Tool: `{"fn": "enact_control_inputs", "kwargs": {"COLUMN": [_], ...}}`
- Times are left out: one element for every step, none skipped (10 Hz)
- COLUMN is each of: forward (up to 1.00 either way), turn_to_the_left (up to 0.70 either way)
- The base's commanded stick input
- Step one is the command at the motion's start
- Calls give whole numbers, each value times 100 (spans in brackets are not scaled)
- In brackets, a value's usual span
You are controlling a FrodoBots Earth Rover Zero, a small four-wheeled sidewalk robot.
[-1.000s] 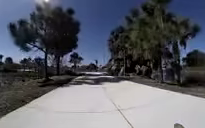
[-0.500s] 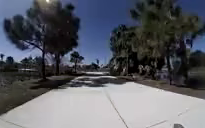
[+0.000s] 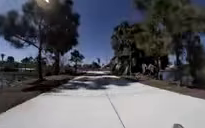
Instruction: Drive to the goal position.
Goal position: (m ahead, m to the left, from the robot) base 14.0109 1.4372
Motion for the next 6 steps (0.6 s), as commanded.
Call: {"fn": "enact_control_inputs", "kwargs": {"forward": [100,100,100,100,100,100], "turn_to_the_left": [0,0,0,0,0,0]}}
